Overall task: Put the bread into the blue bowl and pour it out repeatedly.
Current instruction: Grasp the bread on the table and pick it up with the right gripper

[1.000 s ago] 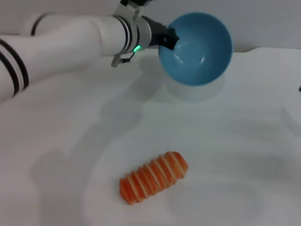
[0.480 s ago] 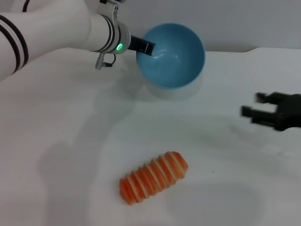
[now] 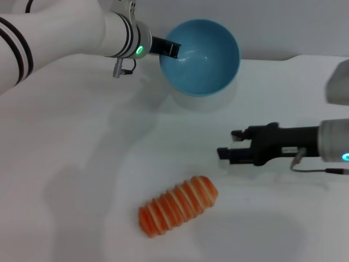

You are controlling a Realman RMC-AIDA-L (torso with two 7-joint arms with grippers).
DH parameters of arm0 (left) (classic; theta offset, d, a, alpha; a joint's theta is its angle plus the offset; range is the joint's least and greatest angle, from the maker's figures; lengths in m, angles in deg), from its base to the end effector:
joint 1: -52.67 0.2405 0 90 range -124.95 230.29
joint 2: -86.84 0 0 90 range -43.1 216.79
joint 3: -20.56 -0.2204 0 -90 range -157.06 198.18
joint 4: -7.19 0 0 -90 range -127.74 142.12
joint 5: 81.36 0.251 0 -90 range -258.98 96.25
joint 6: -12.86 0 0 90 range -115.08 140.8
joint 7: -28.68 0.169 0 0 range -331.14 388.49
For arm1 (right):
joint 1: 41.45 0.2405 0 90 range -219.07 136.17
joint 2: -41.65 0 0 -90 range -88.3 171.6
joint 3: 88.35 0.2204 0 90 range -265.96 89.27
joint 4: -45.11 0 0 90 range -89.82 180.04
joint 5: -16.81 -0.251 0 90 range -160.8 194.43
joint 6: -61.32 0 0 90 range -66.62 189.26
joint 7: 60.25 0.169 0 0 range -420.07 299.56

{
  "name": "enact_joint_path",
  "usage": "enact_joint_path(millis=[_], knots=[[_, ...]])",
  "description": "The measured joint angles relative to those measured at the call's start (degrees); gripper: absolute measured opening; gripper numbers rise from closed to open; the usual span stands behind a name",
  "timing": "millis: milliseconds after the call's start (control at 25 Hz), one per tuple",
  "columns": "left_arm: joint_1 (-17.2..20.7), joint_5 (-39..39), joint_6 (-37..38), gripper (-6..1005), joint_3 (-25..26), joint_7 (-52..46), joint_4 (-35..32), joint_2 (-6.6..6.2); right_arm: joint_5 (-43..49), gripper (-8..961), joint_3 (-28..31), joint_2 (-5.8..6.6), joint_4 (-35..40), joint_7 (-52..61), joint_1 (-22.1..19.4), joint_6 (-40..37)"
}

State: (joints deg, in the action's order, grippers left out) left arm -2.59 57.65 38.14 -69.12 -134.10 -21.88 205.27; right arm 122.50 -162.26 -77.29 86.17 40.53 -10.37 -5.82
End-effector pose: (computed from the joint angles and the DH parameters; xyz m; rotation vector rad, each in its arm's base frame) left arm -0.1656 0.5001 -0.0860 -2.1265 -0.9805 -0.0489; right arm 0.2166 0.3768 -0.0784 -2.7854 0.8539 0.3492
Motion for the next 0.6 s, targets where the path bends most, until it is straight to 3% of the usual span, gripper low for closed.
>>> enact_joint_path(millis=[240,600], knots=[[0.49,-0.24,-0.35,-2,-0.02,0.00,-0.08,0.18,-0.32,693,-2.50,-0.44,-7.17,0.23,4.73,2.68],[0.69,-0.39,-0.64,-2,-0.15,0.00,0.14,0.25,-8.42,692,-13.59,-0.56,-12.48,0.47,6.95,7.53]])
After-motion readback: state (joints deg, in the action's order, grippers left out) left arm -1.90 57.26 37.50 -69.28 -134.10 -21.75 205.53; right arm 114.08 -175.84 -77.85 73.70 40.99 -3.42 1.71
